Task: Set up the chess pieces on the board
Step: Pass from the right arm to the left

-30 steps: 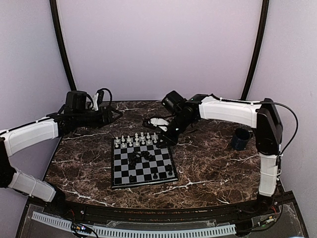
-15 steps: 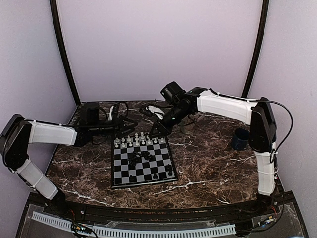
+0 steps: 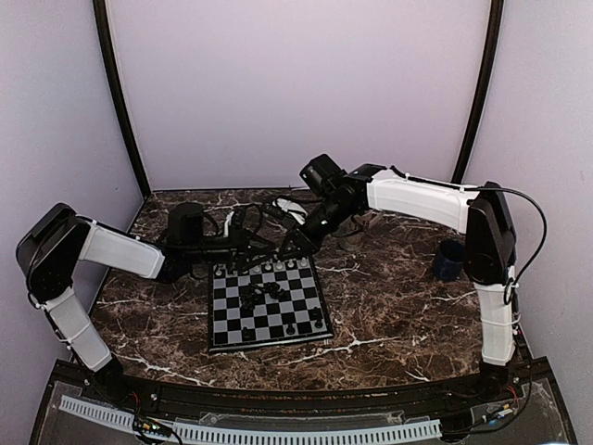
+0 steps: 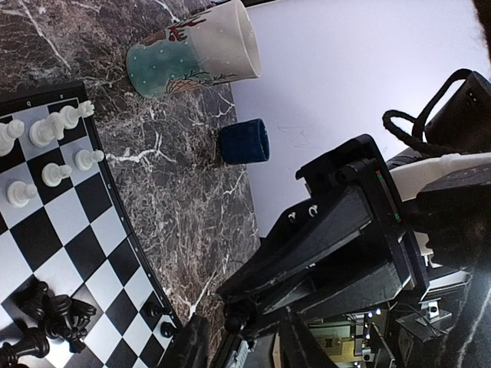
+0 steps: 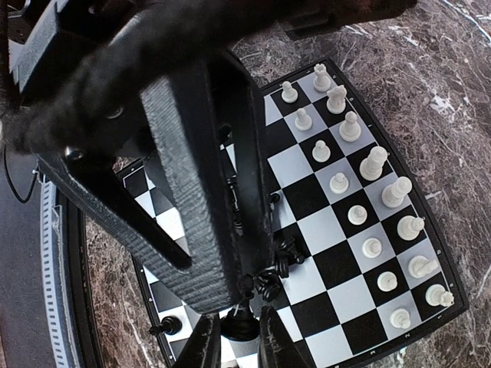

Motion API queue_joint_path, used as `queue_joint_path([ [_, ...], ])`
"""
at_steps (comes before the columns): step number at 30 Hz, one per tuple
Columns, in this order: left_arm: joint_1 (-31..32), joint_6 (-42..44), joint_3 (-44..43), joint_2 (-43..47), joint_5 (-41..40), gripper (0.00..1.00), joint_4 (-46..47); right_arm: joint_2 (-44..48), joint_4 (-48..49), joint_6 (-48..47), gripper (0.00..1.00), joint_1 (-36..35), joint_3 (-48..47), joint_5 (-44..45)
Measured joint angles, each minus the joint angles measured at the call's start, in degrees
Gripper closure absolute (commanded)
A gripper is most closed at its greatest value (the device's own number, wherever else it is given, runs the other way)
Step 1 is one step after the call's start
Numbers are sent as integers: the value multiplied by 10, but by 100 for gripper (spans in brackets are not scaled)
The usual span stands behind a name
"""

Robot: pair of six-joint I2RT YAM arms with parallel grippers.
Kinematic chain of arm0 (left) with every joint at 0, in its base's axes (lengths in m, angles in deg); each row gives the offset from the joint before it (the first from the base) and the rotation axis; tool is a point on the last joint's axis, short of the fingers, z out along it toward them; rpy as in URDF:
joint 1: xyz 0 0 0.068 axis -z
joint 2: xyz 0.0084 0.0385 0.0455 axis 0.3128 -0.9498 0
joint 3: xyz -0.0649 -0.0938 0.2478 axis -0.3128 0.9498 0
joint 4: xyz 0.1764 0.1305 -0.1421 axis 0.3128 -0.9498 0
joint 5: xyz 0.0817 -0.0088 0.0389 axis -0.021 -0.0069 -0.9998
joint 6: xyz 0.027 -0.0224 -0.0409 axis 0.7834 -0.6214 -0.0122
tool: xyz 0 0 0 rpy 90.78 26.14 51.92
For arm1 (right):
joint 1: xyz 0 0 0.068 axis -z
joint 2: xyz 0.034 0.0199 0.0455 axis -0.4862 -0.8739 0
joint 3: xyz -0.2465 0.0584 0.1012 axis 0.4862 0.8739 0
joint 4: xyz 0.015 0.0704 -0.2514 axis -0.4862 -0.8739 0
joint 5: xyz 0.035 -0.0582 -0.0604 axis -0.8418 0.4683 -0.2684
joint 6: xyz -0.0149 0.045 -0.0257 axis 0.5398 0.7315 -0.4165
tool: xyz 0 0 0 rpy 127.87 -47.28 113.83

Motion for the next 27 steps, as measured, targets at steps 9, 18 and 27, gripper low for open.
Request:
queue_joint_path([
  [9,10,-31,-3,-26,11,78,43,0,0,2,83,0,0,0],
  [18,11,-38,-3,-31,11,87,52,0,0,2,82,0,0,-3],
  [27,12,-17,-6,-33,12,93,43,2,2,3,64,0,4,1],
])
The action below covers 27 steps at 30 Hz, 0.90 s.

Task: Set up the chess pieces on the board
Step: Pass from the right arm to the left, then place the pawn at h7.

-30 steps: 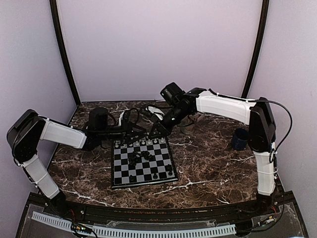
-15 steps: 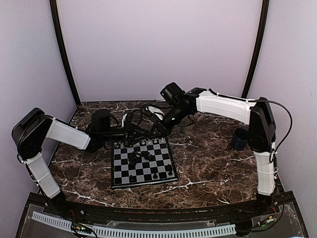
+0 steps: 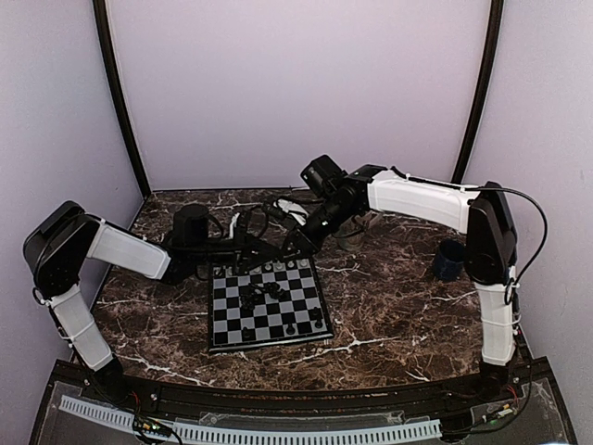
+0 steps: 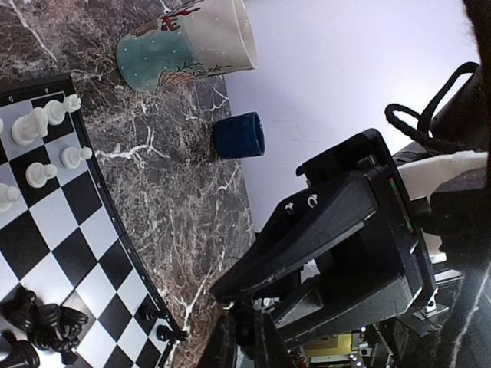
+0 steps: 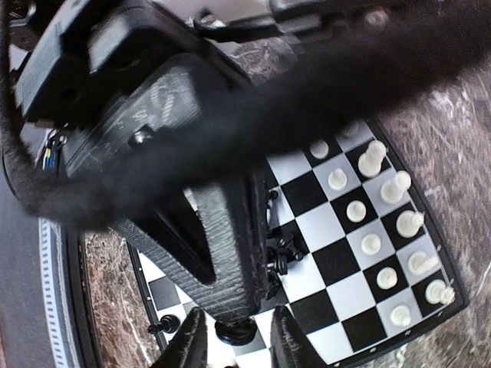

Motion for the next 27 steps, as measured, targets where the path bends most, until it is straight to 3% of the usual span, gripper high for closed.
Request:
queue_joint_path([
  [7,3,142,-50,48,-44,94,-179,63,11,-4,56,9,92,16],
  [17,24,388,-47,252,-238,94,-425,158,54,-13,56,80,194,3],
  [21,55,427,-10,311,-322,94,-507,158,59,-14,56,78,201,0],
  [27,101,403,52,391,-405,94,-602,151,59,-15,56,78,197,-1],
])
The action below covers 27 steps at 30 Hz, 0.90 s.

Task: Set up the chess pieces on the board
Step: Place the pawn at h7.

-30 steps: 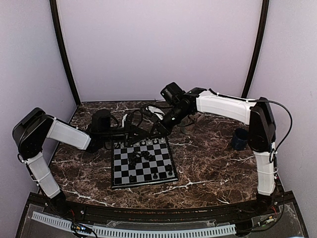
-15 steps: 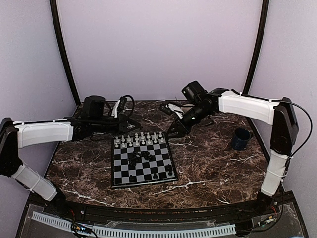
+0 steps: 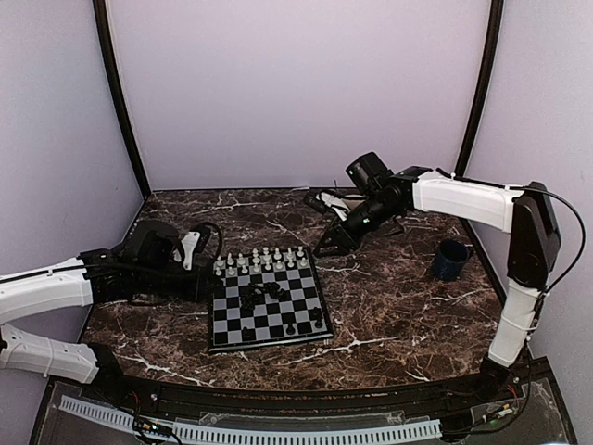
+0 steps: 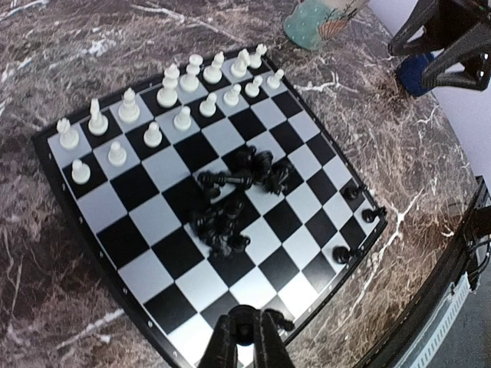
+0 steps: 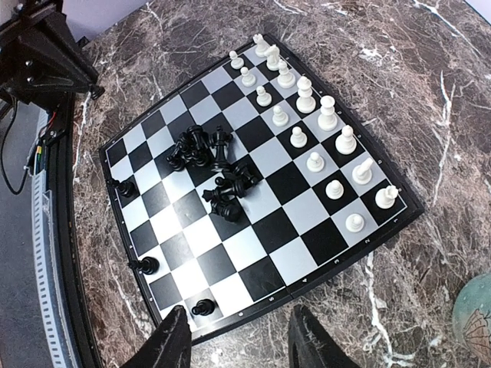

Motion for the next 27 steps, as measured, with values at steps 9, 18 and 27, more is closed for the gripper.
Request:
queue_joint_path([
  [9,62,-31,33,3,-55,94,-72,-11,0,0,56,0,-10,0],
  [18,74,-31,36,-64,-82,93,-77,-11,0,0,56,0,-10,6],
  [27,74,-31,36,-114,-83,87,-73,-11,0,0,56,0,-10,7],
])
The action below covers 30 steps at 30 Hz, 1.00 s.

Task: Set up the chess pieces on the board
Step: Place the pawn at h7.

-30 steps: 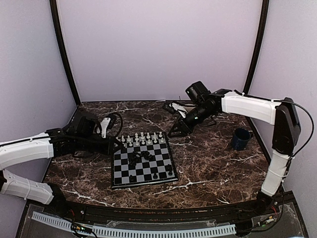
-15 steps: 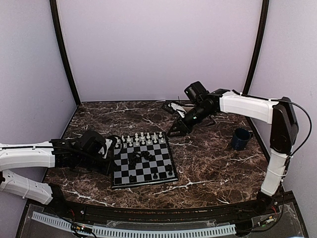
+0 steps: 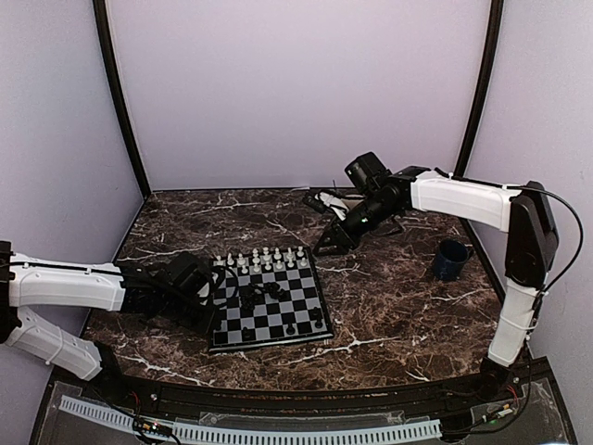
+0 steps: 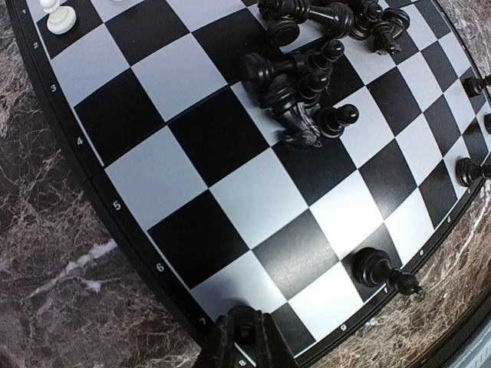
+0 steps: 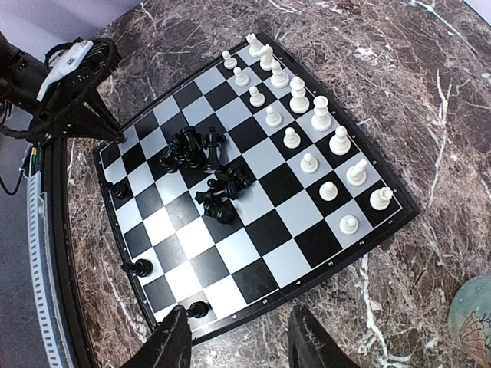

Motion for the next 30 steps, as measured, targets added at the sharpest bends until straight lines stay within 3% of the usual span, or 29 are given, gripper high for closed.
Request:
queue_joint_path([
  [30,0,0,0,-23,-1,84,14,-2,0,-2,56,0,0,-3],
])
